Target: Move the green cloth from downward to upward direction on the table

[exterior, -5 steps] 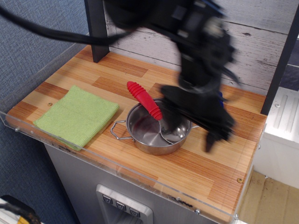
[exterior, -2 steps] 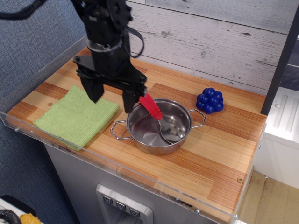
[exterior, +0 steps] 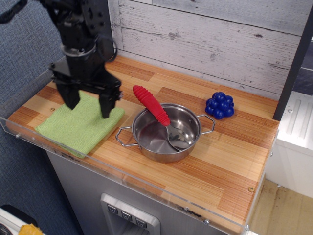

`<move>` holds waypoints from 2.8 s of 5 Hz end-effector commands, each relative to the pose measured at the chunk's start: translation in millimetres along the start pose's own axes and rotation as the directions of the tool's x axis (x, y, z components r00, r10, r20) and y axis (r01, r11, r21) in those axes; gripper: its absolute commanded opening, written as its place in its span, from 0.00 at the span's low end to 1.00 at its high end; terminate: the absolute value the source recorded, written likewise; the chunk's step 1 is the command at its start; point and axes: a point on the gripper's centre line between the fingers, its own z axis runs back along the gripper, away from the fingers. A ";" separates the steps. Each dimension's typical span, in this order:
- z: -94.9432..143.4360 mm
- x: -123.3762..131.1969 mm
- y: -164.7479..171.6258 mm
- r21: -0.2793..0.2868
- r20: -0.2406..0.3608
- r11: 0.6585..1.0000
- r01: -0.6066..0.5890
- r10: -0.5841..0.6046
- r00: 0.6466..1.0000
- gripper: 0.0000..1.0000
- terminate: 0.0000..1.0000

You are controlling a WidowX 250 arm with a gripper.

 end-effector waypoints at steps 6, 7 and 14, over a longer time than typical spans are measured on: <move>-43.7 32.4 19.4 -0.050 0.077 0.999 -0.021 0.025 0.997 1.00 0.00; -46.8 53.5 9.8 -0.057 0.094 0.998 -0.024 0.030 0.995 1.00 0.00; -11.1 117.4 -0.9 0.011 0.217 0.997 -0.077 0.073 0.973 1.00 0.00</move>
